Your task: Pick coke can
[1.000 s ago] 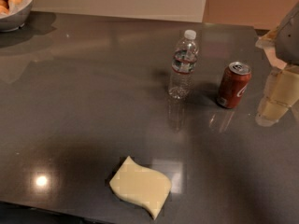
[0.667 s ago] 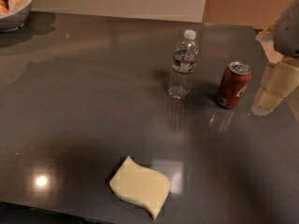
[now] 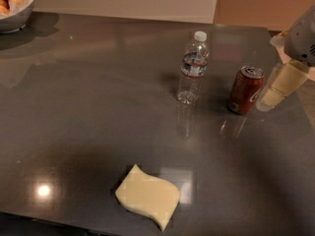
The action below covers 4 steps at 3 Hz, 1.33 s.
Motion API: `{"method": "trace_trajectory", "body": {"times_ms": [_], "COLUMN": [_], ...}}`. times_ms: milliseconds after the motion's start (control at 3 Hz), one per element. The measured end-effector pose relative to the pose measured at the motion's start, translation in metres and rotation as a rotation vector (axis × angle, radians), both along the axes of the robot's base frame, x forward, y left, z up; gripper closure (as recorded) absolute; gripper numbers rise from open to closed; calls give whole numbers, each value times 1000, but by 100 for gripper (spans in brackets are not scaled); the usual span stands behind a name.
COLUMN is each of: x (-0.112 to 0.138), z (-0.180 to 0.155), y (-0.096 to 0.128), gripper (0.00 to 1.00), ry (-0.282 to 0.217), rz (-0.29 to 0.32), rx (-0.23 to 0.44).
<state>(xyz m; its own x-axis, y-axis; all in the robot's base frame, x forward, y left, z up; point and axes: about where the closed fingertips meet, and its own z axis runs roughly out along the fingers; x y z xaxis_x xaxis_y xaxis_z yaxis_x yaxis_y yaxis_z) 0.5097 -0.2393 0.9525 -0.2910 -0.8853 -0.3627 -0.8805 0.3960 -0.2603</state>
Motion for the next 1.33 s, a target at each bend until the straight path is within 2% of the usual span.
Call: {"method": "trace_trajectory", "body": {"times_ms": [667,1333], "x": [31,44], "z": [-29,-55], "y": [-11,-16], "gripper": [0,0], "ry": [-34,8], "rz": [-67,-103], "rx": [143,261]}}
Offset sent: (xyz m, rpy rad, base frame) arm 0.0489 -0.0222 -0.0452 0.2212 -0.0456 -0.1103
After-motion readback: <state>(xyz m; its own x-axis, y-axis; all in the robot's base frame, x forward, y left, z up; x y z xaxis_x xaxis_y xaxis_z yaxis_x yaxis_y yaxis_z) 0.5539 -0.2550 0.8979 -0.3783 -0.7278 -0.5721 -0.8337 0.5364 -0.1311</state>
